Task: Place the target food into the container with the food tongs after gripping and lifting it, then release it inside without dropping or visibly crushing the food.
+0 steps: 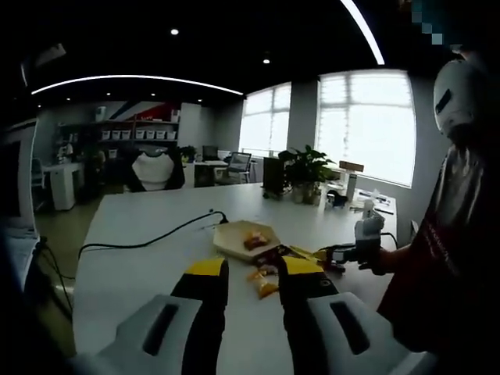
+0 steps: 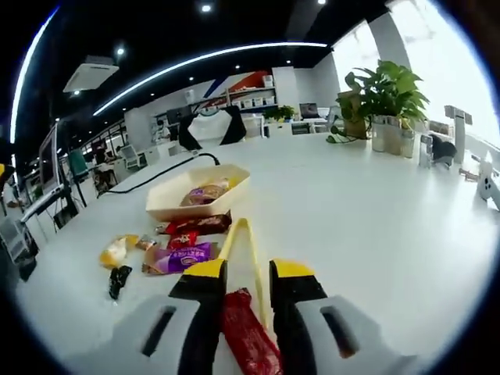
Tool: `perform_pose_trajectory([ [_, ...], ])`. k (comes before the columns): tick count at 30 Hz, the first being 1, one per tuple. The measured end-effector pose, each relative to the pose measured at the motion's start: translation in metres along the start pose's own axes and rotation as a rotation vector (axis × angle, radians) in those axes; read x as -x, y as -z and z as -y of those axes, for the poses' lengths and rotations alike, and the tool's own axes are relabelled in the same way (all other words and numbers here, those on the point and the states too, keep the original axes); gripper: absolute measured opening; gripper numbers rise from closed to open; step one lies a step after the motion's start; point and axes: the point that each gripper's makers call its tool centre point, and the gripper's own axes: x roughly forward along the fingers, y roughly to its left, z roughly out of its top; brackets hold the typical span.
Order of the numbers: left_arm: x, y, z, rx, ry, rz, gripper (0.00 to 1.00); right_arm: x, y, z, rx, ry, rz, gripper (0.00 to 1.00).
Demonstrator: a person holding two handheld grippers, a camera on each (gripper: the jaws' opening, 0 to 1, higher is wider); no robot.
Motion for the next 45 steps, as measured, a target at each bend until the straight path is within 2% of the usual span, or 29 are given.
perform_pose_trajectory([
  [1, 0.001, 0.001, 0.0, 0.002, -0.002, 0.0, 0.27, -0.003, 0.007, -0.009, 0.001, -0.046, -0.061, 0.33],
  [2, 0.001, 0.001, 0.0, 0.006, -0.004, 0.002, 0.27, -0.002, 0.017, -0.008, 0.002, -0.037, -0.146, 0.36],
  [3, 0.001, 0.001, 0.0, 0.008, -0.005, 0.003, 0.27, -0.002, 0.022, -0.004, 0.043, -0.019, -0.192, 0.37],
  [4, 0.001, 0.001, 0.0, 0.008, -0.005, 0.003, 0.27, -0.003, 0.023, -0.004, 0.076, -0.021, -0.201, 0.39],
  [5, 0.001, 0.002, 0.0, 0.011, -0.007, 0.006, 0.27, -0.006, 0.024, -0.003, 0.151, -0.024, -0.239, 0.41],
  [6, 0.002, 0.002, 0.0, 0.012, -0.008, 0.009, 0.27, -0.01, 0.023, 0.0, 0.178, -0.015, -0.253, 0.44],
  [8, 0.002, 0.003, 0.0, 0.016, -0.009, 0.011, 0.27, -0.015, 0.029, 0.0, 0.221, -0.047, -0.317, 0.43],
  [9, 0.002, 0.004, 0.0, 0.017, -0.009, 0.01, 0.27, -0.019, 0.03, -0.001, 0.243, -0.064, -0.324, 0.43],
  [10, 0.003, 0.006, 0.001, 0.017, -0.01, 0.008, 0.27, -0.023, 0.027, -0.001, 0.227, -0.057, -0.312, 0.42],
  [11, 0.004, 0.007, 0.001, 0.02, -0.011, 0.009, 0.27, -0.022, 0.032, -0.012, 0.241, -0.137, -0.341, 0.37],
  [12, 0.004, 0.008, 0.001, 0.025, -0.011, 0.012, 0.27, -0.016, 0.034, -0.002, 0.247, -0.081, -0.386, 0.33],
  [13, 0.005, 0.008, 0.001, 0.032, -0.011, 0.017, 0.27, -0.019, 0.033, 0.0, 0.239, -0.083, -0.378, 0.3],
  [14, 0.006, 0.009, 0.0, 0.039, -0.016, 0.019, 0.27, -0.021, 0.033, 0.0, 0.226, -0.078, -0.398, 0.28],
  [18, 0.007, 0.012, -0.004, 0.052, -0.032, 0.022, 0.27, -0.024, 0.028, 0.002, 0.227, -0.112, -0.398, 0.2],
  [20, 0.007, 0.013, -0.005, 0.06, -0.037, 0.021, 0.28, -0.027, 0.025, 0.005, 0.177, -0.131, -0.412, 0.19],
  [21, 0.007, 0.013, -0.005, 0.061, -0.036, 0.022, 0.28, -0.03, 0.022, 0.009, 0.111, -0.124, -0.407, 0.19],
  [27, 0.003, 0.012, 0.001, 0.052, -0.016, 0.014, 0.28, -0.028, 0.012, 0.022, -0.088, -0.126, -0.346, 0.18],
  [29, 0.002, 0.01, 0.0, 0.053, -0.019, 0.016, 0.3, -0.026, 0.002, 0.021, -0.175, -0.139, -0.28, 0.18],
  [30, 0.001, 0.009, -0.002, 0.061, -0.021, 0.022, 0.31, -0.024, -0.003, 0.018, -0.175, -0.164, -0.253, 0.19],
  [32, -0.001, 0.002, -0.001, 0.088, -0.009, 0.051, 0.31, -0.019, -0.021, 0.012, -0.185, -0.194, -0.156, 0.19],
  [35, -0.008, -0.007, 0.002, 0.105, 0.013, 0.082, 0.31, -0.01, -0.05, 0.002, -0.254, -0.252, -0.036, 0.19],
  [36, -0.01, -0.008, 0.002, 0.101, 0.015, 0.083, 0.31, -0.009, -0.054, 0.001, -0.264, -0.259, -0.016, 0.2],
  [40, -0.02, -0.012, 0.01, 0.073, 0.041, 0.078, 0.32, -0.007, -0.059, -0.003, -0.296, -0.275, -0.009, 0.19],
  [42, -0.021, -0.014, 0.013, 0.07, 0.054, 0.079, 0.32, -0.005, -0.063, -0.006, -0.385, -0.295, 0.003, 0.18],
  [45, -0.02, -0.014, 0.014, 0.068, 0.057, 0.081, 0.32, 0.0, -0.069, -0.005, -0.417, -0.296, 0.028, 0.18],
])
